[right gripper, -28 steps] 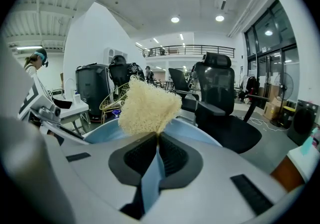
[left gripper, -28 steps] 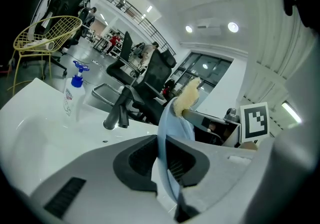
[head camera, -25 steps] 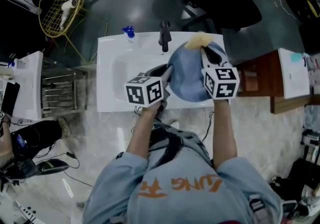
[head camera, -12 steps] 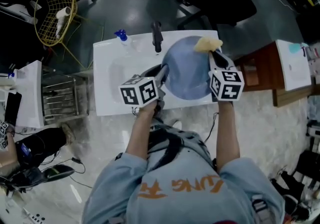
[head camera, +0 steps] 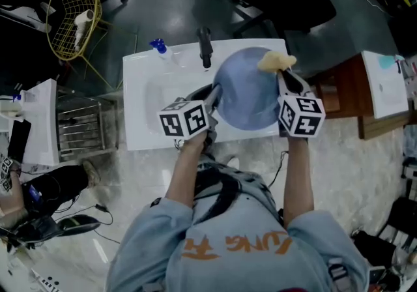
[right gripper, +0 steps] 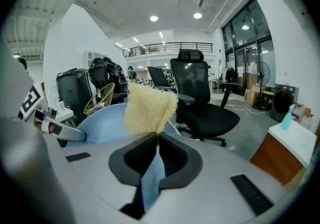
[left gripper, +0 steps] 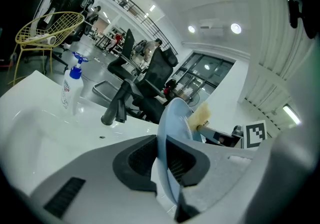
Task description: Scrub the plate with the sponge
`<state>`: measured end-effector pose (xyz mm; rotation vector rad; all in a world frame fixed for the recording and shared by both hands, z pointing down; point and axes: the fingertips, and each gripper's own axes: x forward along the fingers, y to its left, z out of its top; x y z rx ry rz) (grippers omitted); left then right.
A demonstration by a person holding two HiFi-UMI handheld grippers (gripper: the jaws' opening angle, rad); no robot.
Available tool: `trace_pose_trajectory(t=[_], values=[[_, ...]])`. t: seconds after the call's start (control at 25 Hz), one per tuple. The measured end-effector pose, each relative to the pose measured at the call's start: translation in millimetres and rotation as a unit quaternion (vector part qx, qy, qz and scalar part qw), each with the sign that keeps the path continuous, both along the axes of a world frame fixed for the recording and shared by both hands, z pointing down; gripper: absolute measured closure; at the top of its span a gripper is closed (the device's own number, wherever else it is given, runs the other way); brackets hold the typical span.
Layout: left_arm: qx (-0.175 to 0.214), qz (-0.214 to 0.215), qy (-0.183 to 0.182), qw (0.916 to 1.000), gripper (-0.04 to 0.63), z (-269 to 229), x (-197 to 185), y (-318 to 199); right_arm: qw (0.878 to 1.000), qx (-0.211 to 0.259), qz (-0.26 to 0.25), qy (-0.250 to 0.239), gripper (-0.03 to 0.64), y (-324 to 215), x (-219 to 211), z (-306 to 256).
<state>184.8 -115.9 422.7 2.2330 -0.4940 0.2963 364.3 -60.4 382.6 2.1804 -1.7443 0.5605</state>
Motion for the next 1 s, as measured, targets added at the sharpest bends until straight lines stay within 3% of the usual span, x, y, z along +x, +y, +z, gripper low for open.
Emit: trace_pose_trajectory(t=[0.28, 0.64, 1.0], values=[[-0.004, -0.016, 0.0, 0.9999, 0.56, 4.5, -8.9, -5.8, 0.996, 0.036, -0.076, 0.0, 0.598, -33.5, -51.7, -30.1], [-0.01, -0.035, 0.006, 0.9993, 0.56, 7.2, -24.5, -12.9, 0.983, 0.019, -0.183, -0.004, 0.597, -65.9, -137.2, -15.6], [-0.015, -0.042, 0.013, 0.9989, 0.56, 8.8, -33.0, -14.6, 0.979, -0.024, -0.202, -0.007, 0.598, -69.3, -155.6, 20.2]])
